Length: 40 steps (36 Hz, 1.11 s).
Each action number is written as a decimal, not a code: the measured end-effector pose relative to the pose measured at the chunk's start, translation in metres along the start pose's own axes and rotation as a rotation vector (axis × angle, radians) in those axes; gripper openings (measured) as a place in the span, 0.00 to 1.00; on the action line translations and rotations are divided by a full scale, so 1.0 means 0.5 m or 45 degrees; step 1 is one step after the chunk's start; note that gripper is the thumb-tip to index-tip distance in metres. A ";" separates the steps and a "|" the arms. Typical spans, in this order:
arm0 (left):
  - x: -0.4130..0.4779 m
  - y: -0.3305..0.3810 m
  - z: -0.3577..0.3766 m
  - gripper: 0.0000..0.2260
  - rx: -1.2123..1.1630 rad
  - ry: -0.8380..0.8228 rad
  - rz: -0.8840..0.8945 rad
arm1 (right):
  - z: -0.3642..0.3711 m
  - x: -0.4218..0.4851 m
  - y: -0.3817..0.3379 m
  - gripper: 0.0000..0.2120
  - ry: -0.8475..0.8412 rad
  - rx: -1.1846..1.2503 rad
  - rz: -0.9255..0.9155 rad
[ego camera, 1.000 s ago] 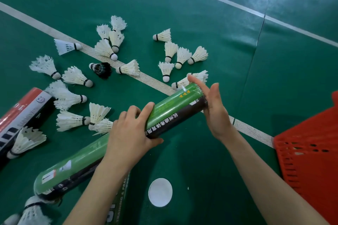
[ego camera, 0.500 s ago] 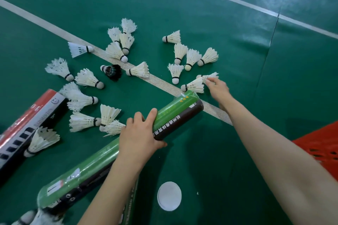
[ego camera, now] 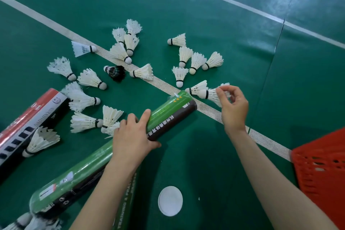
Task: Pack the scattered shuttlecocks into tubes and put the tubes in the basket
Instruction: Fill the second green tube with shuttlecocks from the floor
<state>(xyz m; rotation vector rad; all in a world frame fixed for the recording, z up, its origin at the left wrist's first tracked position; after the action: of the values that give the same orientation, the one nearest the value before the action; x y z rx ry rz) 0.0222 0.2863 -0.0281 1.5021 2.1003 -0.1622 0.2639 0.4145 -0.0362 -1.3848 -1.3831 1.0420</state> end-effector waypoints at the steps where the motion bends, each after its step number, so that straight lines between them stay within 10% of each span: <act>1: 0.000 0.000 -0.001 0.45 -0.004 0.000 0.007 | 0.007 -0.007 -0.008 0.02 -0.052 0.101 0.011; 25: -0.018 0.021 -0.015 0.44 -0.052 0.058 0.223 | 0.055 -0.036 -0.072 0.12 -0.484 0.102 -0.143; 34: -0.025 0.031 -0.022 0.42 0.089 0.122 0.200 | 0.102 -0.063 -0.044 0.42 -0.891 0.333 0.181; 40: -0.018 0.029 -0.006 0.44 0.039 0.007 0.098 | 0.094 -0.024 -0.016 0.26 -0.651 0.445 0.351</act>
<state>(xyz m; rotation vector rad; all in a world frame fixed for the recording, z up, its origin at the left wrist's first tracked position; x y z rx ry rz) 0.0363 0.2852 -0.0179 1.5998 2.0492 -0.1627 0.2159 0.4037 -0.0403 -1.1064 -1.2903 1.8211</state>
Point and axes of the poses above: each hand's wrist, its own x-axis towards the middle knuckle, its own z-axis out of the palm, y = z × x, the point moved 5 cm from there along x, towards the middle knuckle, and after that the axes turned 11 degrees about -y, right-handed, at the moved point
